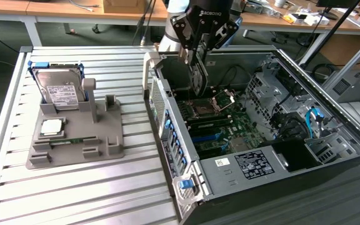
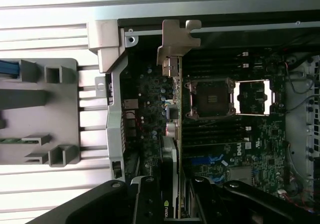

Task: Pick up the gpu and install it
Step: 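Pick up the gpu and move the gpu toward the slot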

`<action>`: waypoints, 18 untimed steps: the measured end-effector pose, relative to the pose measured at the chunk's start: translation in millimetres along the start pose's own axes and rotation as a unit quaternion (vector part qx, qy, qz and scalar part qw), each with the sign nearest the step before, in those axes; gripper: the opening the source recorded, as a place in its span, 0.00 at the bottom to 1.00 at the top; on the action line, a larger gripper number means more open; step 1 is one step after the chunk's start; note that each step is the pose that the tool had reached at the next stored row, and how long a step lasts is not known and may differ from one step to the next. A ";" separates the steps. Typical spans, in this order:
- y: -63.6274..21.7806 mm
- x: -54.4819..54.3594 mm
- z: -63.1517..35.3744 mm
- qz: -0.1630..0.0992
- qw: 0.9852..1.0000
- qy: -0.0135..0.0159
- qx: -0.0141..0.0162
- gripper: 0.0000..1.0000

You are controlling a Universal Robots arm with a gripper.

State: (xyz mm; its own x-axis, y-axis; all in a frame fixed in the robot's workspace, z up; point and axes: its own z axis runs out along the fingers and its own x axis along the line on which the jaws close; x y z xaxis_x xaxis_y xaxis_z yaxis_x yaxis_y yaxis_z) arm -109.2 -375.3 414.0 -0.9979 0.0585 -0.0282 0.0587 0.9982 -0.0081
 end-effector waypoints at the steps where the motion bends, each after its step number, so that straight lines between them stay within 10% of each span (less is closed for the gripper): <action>1: 0.0 -0.5 0.2 0.000 1.000 0.000 0.000 0.27; 18: 0.3 -6.3 2.1 0.000 1.000 0.000 0.000 0.27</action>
State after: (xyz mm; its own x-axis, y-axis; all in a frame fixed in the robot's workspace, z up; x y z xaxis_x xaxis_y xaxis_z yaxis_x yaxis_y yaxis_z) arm -102.8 -375.4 412.0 -0.9979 0.0585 -0.0282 0.0587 0.9982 -0.0080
